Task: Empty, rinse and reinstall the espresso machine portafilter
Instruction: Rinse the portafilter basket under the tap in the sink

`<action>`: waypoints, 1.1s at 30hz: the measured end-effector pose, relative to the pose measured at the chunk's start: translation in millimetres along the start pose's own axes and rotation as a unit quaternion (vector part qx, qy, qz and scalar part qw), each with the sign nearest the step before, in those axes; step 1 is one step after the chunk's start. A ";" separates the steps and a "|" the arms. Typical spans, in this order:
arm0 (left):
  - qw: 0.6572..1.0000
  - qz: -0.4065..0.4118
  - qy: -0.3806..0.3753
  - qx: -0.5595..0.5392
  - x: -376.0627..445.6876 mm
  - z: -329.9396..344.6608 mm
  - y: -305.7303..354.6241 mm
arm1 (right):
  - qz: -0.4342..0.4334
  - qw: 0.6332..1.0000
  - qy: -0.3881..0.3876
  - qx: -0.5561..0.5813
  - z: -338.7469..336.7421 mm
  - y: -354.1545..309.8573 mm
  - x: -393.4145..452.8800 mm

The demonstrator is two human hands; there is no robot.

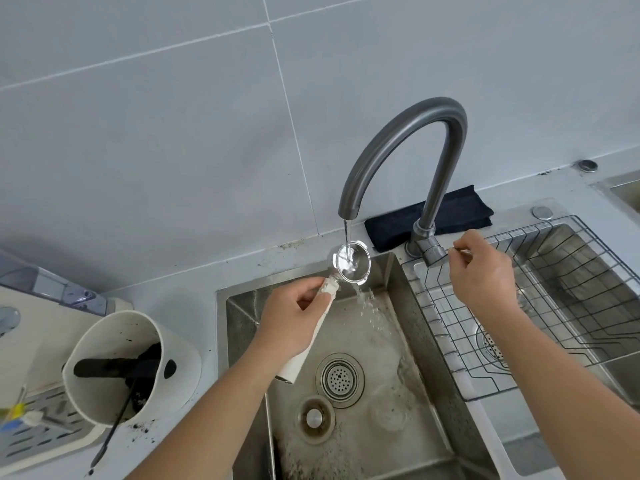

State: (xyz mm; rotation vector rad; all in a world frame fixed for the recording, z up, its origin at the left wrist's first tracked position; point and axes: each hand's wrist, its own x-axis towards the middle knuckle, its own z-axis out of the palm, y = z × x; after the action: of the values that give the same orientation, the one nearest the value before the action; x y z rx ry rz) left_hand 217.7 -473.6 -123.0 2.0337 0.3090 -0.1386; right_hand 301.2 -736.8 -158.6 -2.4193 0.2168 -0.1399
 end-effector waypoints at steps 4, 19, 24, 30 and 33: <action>0.998 -0.025 0.015 -0.063 -0.6 1.4 -2.4 | -0.001 1.000 0.004 0.000 1.4 1.4 0.3; 0.937 -0.150 -0.004 -0.316 1.8 14.7 0.8 | 0.002 1.000 0.004 0.000 2.8 1.4 1.2; 0.928 -0.171 -0.023 -0.330 4.3 16.4 3.5 | -0.002 1.000 0.008 -0.002 3.5 1.4 0.7; 0.896 -0.216 -0.021 -0.388 13.7 22.9 11.0 | -0.005 1.000 0.013 0.000 4.3 2.5 1.2; 0.885 -0.225 -0.031 -0.408 21.8 26.2 13.5 | -0.005 1.000 0.014 0.003 4.5 2.1 0.9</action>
State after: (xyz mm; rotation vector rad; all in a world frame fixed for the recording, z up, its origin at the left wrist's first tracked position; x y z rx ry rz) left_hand 243.3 -499.3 -128.7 1.0938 0.6706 -0.3026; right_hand 302.5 -735.6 -163.2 -2.4132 0.2169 -0.1800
